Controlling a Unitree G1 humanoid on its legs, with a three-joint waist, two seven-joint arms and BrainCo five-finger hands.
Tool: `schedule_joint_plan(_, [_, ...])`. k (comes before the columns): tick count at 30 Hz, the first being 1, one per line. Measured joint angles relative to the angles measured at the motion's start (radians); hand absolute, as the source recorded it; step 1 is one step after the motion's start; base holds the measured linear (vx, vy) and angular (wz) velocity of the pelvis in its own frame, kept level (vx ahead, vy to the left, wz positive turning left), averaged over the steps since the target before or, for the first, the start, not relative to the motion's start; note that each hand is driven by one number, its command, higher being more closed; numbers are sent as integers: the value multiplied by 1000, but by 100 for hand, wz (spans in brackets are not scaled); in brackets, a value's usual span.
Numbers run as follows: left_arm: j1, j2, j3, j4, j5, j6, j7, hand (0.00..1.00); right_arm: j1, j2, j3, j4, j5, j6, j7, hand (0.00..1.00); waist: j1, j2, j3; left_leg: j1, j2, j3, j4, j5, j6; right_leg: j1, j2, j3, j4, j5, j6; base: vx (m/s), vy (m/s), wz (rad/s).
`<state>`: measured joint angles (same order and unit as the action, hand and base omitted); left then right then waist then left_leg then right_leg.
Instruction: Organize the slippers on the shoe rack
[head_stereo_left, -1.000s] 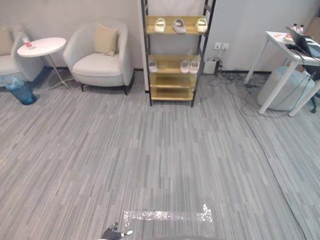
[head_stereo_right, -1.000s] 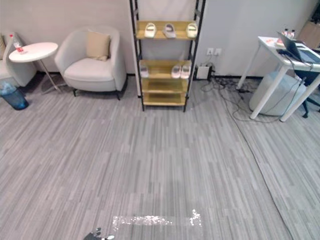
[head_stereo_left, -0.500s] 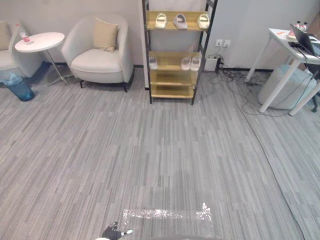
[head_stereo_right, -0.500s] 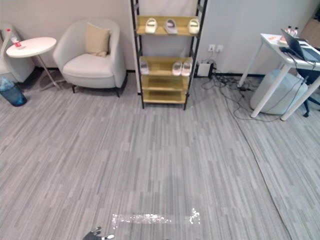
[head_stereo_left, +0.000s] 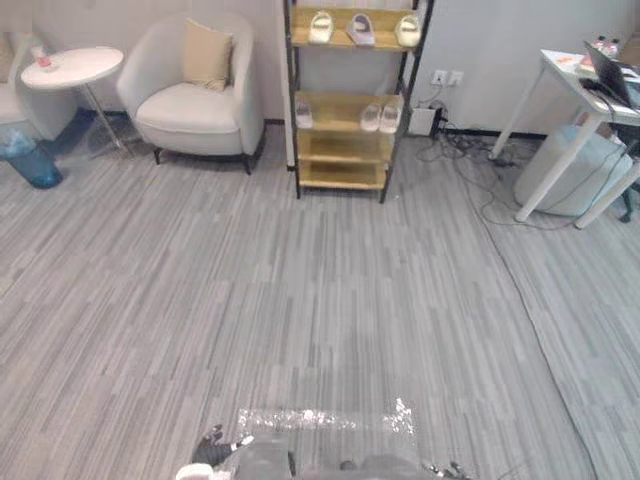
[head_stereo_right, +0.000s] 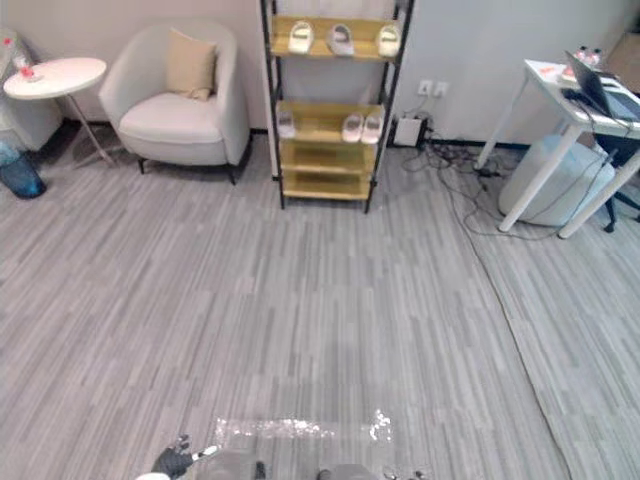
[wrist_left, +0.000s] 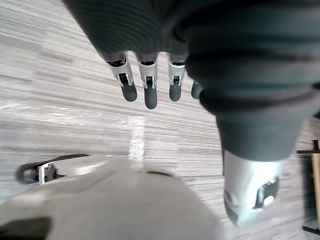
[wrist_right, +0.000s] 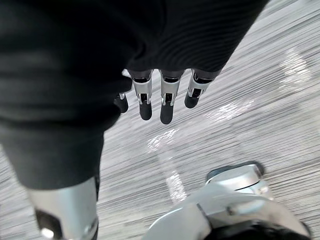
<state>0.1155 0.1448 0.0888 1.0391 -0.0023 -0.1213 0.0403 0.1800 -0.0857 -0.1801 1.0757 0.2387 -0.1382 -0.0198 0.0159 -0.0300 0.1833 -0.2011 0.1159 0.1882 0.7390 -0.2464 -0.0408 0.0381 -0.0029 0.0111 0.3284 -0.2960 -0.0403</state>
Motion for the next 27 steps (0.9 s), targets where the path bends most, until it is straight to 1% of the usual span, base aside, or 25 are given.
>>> schedule_joint_plan(2, [4,-1,0,-10,0,0,3,0,-1,0,1,-7,0,0,-1,0,4,1,-1,-7,0,18,-115,0,-2,-2,-13,29,-1,-8,6,232,194,-54])
schedule_joint_plan(3, [4,-6,0,-10,0,0,7,0,-1,-6,9,-10,0,0,-2,0,6,8,-5,-8,-5,20,-242,16,-14,-2,-21,56,-1,-24,26,283,244,-50])
schedule_joint_plan(4, [4,-9,0,-10,0,1,9,0,0,-11,16,-11,0,0,-3,0,7,14,-8,-7,-7,15,-293,22,-19,-3,-22,63,-1,-31,34,316,278,-49])
schedule_joint_plan(5, [6,-16,-1,-7,0,1,17,0,0,-25,37,-10,-1,2,-3,0,13,27,-20,-5,-11,1,-349,80,-28,-5,-22,82,2,-51,55,374,323,-41])
schedule_joint_plan(6, [20,-4,-1,-7,1,0,18,0,3,-14,52,-5,-1,4,-6,0,23,12,-60,-8,-51,19,-355,60,4,-6,-52,114,6,-72,73,399,317,-35])
schedule_joint_plan(7, [26,1,0,-7,1,0,18,0,8,-10,61,-5,-5,3,-7,0,23,2,-75,-6,-69,32,-363,48,9,-12,-72,120,20,-81,88,426,289,-29])
schedule_joint_plan(8, [27,7,5,-9,0,0,19,0,17,-1,67,-9,-4,4,-5,0,27,-21,-100,7,-99,60,-381,31,18,-46,-99,146,87,-98,111,448,245,-25])
schedule_joint_plan(9, [25,7,11,-8,1,1,24,0,18,2,68,-31,-5,4,-3,0,36,-40,-111,53,-135,78,-398,18,43,-95,-120,174,243,-93,158,440,239,-24])
schedule_joint_plan(10, [25,7,10,-8,1,1,24,0,19,3,68,-41,-6,4,-3,0,36,-40,-110,72,-142,85,-401,14,50,-115,-122,181,319,-81,190,438,213,-16])
schedule_joint_plan(11, [23,7,3,-8,0,2,26,0,20,0,66,-44,-7,2,0,0,30,-34,-101,135,-152,91,-413,-7,65,-174,-121,185,509,-28,268,403,174,-6])
schedule_joint_plan(12, [19,7,-8,-8,0,3,26,0,16,-4,66,-45,-7,1,0,0,30,-26,-95,176,-152,89,-423,-20,67,-201,-119,170,617,-11,277,476,166,-8])
schedule_joint_plan(13, [8,4,-23,-9,-2,3,26,0,15,-10,66,-57,-14,0,-1,0,28,-14,-87,251,-151,86,-455,-22,69,-250,-126,110,735,-8,251,387,102,-4])
schedule_joint_plan(14, [0,2,-28,-8,-2,3,27,0,16,-12,65,-68,-25,0,-1,0,27,-10,-86,282,-147,82,-478,-22,69,-269,-128,75,756,-10,228,386,54,2])
schedule_joint_plan(15, [-21,-2,-40,-8,-8,3,28,0,13,-14,66,-82,-43,-5,0,0,23,-4,-81,343,-137,73,-527,-22,69,-303,-137,3,753,-30,189,455,-8,10])
schedule_joint_plan(16, [-43,-20,-54,-7,-21,2,29,0,6,-17,65,-80,-43,-8,-1,0,16,1,-77,391,-120,73,-572,-21,68,-338,-139,-66,688,-53,147,377,-20,12])
schedule_joint_plan(17, [-50,-30,-59,-6,-22,2,29,0,3,-17,65,-80,-43,-10,-1,0,12,3,-76,402,-114,72,-580,-21,68,-350,-139,-87,654,-59,135,366,-62,13])
schedule_joint_plan(18, [-63,-52,-71,-4,-22,2,31,0,-11,-19,65,-79,-43,-10,-1,0,0,7,-73,419,-98,71,-589,-21,68,-369,-138,-128,568,-59,126,290,-89,15])
schedule_joint_plan(19, [-76,-77,-84,2,-23,0,30,0,-20,-24,65,-79,-43,-11,0,0,-15,10,-71,432,-84,65,-593,-21,68,-391,-132,-157,460,-39,99,534,-201,22])
schedule_joint_plan(20, [-100,-98,-97,25,-23,0,29,0,-31,-30,64,-76,-43,-10,-1,0,-26,17,-62,451,-65,50,-602,-21,68,-417,-114,-157,331,11,78,475,-215,23])
schedule_joint_plan(22, [-116,-112,-126,41,-23,0,25,0,-34,-25,66,-71,-43,-11,-1,0,-35,6,-56,465,-68,23,-602,-21,68,-416,-94,-122,150,138,70,400,-217,20])
schedule_joint_plan(23, [-118,-119,-126,51,-23,-2,24,0,-27,-13,63,-51,-41,-11,0,0,-37,-15,-53,488,-79,-13,-596,-28,56,-411,-98,-93,94,279,46,462,-252,12])
schedule_joint_plan(24, [-133,-151,-114,73,-23,-1,21,0,-55,-39,57,-24,-42,-7,-1,0,-37,39,-35,512,-34,-43,-580,-25,20,-397,-69,-121,148,232,26,445,-256,5])
schedule_joint_plan(25, [-137,-160,-104,71,-23,-2,21,0,-61,-43,57,-24,-43,-8,-1,0,-38,45,-32,513,-26,-48,-563,-3,-15,-390,-64,-121,155,201,23,516,-320,-5])
schedule_joint_plan(26, [-143,-175,-76,70,-23,-2,21,0,-63,-53,57,-30,-43,-9,0,0,-42,62,-30,465,-6,-68,-448,30,-67,-371,-47,-131,158,161,3,513,-359,3])
schedule_joint_plan(27, [-142,-179,-49,64,-23,-1,21,0,-61,-52,59,-35,-40,-8,-1,0,-44,64,-25,384,20,-99,-240,80,-95,-324,-31,-139,140,130,-4,433,-302,7])
